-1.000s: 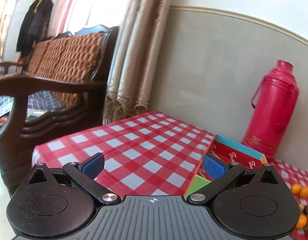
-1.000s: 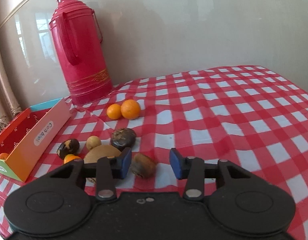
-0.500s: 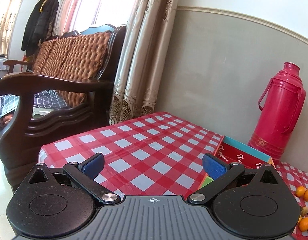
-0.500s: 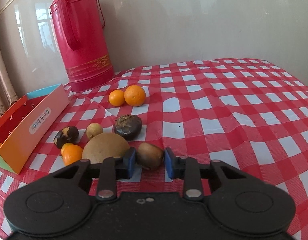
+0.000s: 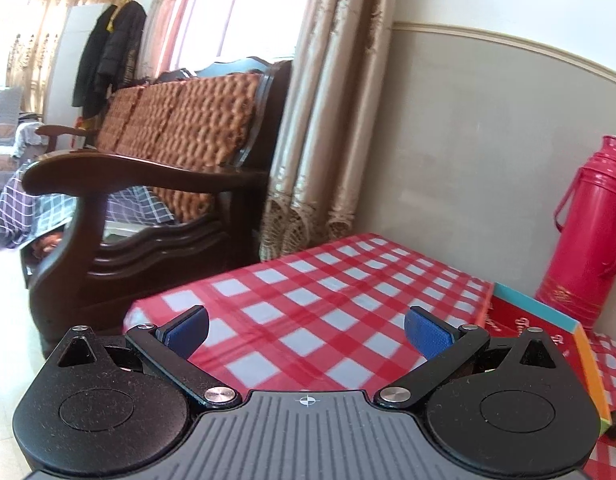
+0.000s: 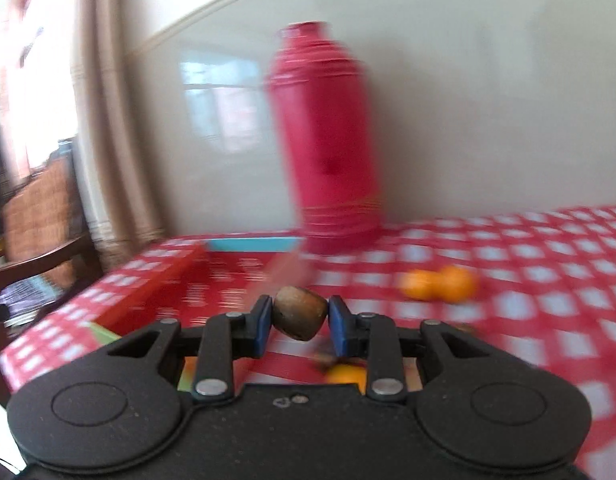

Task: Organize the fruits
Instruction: 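Carry the brown fruit with the right gripper into the box and release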

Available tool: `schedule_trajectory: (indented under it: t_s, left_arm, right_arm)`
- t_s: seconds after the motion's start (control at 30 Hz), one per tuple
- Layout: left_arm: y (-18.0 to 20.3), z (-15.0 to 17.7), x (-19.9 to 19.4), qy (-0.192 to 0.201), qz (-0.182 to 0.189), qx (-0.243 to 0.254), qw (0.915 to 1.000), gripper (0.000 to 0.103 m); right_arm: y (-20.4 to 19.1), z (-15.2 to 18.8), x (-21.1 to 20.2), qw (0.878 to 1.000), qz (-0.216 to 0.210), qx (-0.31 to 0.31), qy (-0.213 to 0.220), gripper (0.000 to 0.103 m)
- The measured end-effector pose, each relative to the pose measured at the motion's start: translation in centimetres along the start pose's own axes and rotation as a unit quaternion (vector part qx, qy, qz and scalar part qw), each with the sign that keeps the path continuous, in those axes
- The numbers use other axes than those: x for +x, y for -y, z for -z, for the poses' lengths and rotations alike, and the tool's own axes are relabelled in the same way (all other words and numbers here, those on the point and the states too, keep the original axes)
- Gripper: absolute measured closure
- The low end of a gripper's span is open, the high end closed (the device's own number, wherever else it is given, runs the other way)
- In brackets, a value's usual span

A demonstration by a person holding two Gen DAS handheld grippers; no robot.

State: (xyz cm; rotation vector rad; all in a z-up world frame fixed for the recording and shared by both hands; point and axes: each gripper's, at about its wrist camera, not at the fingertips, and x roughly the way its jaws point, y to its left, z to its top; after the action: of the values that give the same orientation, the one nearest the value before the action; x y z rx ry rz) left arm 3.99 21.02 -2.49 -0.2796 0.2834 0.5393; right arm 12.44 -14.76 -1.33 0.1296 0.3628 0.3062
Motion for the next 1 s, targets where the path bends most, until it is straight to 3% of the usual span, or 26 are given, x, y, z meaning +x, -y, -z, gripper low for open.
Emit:
schedule_trajectory:
  t_s: [0.13,0.4,0.53,0.63,0.67,0.7,0.77,0.83,0.93,1.0]
  left_arm:
    - [-1.9,-0.2,0.2,-0.002,-0.015,-0.015,0.9998,0.0]
    - [-4.1,-0.2,0.4,0.003,-0.034,-0.022,0.9992,0.0]
    - [-4.2,-0.2,0.5,0.004,-0.034,-0.024,0.9991,0.0]
    - [-3.8,-0.2,0.5,0.003,-0.03,-0.019,0.9994,0.0]
    - [-3.5,-0.1,0.4,0.004,-0.028,-0.015,0.9995,0.0]
    - [-3.2,-0.1,0.4,0.006,-0.026,-0.009,0.9996,0.0]
    - [-2.4,0.0,0.1,0.01,-0.022,0.003,0.9997,0.0]
    - [-1.5,0.1,-0.1,0.012,-0.016,0.019,0.9996,0.0]
    - [-0.2,0.3,-0.7,0.018,0.0,0.041,0.999,0.0]
    - [1.1,0.4,-1.2,0.02,0.018,0.06,0.9978,0.0]
  right_arm:
    - [-4.0,-0.5,2.9,0.999,-0.047,-0.021,-0.015,0.081]
    - [-7.5,1.3,6.8,0.993,-0.073,-0.05,-0.075,0.079]
    - [-7.3,1.7,5.6,0.994,-0.077,-0.043,-0.068,0.069]
    - [-6.8,1.2,4.7,0.995,-0.074,-0.038,-0.05,0.048]
    - [-6.4,1.0,4.2,0.996,-0.069,-0.035,-0.038,0.033]
    - [-6.0,0.8,3.5,0.997,-0.063,-0.034,-0.024,0.025]
    - [-4.9,0.5,2.3,0.999,-0.04,-0.036,0.001,0.02]
    - [-3.5,0.2,1.3,0.999,-0.009,-0.03,0.013,0.009]
    - [-0.8,0.0,-0.2,0.999,0.036,-0.002,0.03,0.006]
    - [1.0,0.1,-1.2,0.995,0.09,0.007,0.041,0.006]
